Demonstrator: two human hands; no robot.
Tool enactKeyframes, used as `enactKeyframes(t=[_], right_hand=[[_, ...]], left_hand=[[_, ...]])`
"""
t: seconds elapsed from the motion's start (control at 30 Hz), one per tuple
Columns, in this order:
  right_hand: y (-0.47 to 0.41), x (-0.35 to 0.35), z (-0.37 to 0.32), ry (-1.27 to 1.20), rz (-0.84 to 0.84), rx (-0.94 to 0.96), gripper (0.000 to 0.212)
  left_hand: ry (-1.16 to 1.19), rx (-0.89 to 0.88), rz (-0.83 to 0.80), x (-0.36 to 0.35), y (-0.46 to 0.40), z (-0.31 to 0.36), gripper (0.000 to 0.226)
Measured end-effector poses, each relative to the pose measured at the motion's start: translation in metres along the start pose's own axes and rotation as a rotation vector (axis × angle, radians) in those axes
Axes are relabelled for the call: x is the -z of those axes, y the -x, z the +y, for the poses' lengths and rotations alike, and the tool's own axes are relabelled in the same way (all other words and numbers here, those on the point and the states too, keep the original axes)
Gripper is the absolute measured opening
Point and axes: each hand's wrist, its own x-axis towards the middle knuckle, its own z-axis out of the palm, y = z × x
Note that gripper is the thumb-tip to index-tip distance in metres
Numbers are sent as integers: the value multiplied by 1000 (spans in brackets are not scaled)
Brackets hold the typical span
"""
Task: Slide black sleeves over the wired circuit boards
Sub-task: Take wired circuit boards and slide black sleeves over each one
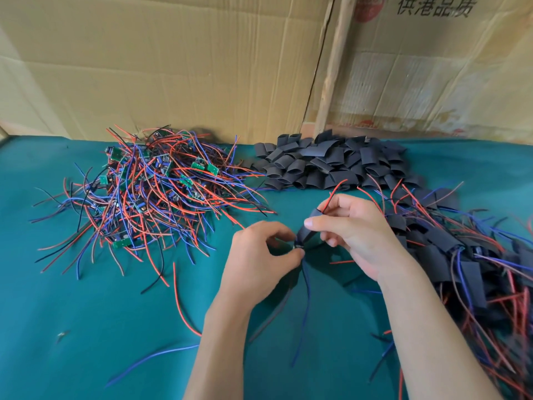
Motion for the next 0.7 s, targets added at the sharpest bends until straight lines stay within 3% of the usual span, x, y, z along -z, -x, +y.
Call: enactKeyframes(t=[0.2, 0.53, 0.7], right_hand=[[2, 3, -6, -186, 3, -5, 24], [0, -6, -8, 74, 82, 57, 30], [0, -4, -10, 2, 113, 17, 31]], left_hand=[[393, 95, -32, 1, -2, 5, 29], [368, 142, 34, -7, 0, 7, 46], [410, 146, 74, -4, 0, 9, 42]])
